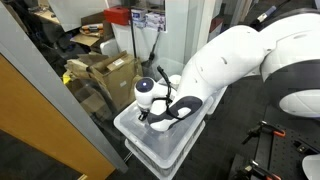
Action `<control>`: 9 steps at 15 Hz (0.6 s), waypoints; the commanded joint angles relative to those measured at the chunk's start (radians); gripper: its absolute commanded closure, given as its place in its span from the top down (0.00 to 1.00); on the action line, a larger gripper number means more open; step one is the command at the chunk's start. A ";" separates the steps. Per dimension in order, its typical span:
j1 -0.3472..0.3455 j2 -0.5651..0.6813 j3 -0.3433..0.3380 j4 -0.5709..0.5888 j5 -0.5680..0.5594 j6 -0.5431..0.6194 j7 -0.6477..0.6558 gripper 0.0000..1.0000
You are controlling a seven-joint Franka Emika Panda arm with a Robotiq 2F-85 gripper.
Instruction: Put the marker in the cup
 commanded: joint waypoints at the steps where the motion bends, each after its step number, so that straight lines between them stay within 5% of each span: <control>1: 0.094 -0.080 -0.099 -0.139 -0.033 0.064 0.106 0.05; 9: 0.315 -0.064 -0.348 -0.262 -0.009 0.182 0.313 0.05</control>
